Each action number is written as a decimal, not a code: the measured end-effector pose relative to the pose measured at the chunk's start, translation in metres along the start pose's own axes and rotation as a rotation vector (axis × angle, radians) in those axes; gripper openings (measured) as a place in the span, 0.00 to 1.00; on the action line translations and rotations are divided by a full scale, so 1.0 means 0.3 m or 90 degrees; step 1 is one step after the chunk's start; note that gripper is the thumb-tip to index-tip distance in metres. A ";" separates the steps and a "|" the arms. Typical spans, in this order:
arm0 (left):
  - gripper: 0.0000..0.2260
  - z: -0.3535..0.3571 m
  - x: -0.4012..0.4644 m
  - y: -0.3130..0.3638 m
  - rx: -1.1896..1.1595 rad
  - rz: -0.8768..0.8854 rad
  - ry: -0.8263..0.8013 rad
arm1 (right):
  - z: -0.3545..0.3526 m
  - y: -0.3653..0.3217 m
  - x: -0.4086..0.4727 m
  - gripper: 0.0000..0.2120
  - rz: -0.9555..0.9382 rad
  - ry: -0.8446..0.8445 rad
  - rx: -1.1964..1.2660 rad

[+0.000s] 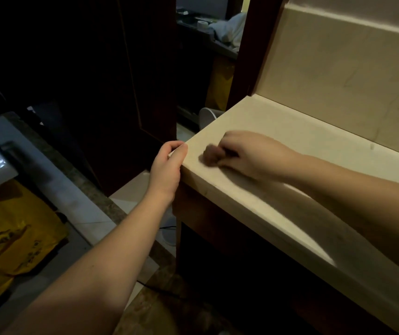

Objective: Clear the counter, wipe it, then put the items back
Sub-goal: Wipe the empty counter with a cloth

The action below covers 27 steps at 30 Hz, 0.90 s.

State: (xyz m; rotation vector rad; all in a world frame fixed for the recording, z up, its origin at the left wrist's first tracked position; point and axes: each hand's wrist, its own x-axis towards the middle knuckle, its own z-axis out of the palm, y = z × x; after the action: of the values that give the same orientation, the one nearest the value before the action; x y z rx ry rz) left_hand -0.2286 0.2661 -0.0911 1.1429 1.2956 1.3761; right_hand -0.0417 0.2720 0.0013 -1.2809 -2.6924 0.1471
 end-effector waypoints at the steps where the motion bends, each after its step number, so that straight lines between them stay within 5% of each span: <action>1: 0.09 -0.002 0.000 -0.003 0.004 0.000 -0.006 | -0.009 0.036 0.040 0.05 0.050 0.012 -0.024; 4: 0.10 -0.012 0.005 -0.010 0.010 0.005 -0.022 | -0.022 0.099 0.114 0.10 0.133 0.036 -0.079; 11: 0.08 -0.016 0.019 -0.017 0.013 0.002 -0.038 | -0.001 0.016 -0.013 0.09 0.024 0.014 0.007; 16: 0.10 -0.022 0.025 -0.019 0.026 0.006 -0.059 | -0.042 0.167 0.119 0.13 0.185 0.037 -0.089; 22: 0.10 -0.026 0.029 -0.020 0.009 0.006 -0.067 | -0.020 0.033 0.040 0.10 0.042 -0.033 -0.041; 27: 0.09 -0.027 0.031 -0.026 0.011 0.010 -0.071 | -0.085 0.240 0.094 0.13 0.229 -0.024 -0.089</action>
State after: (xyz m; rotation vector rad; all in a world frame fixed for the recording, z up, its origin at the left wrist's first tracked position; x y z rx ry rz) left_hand -0.2379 0.2743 -0.0987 1.2274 1.2236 1.2955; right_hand 0.0003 0.3397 0.0181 -1.8131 -2.5127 0.0234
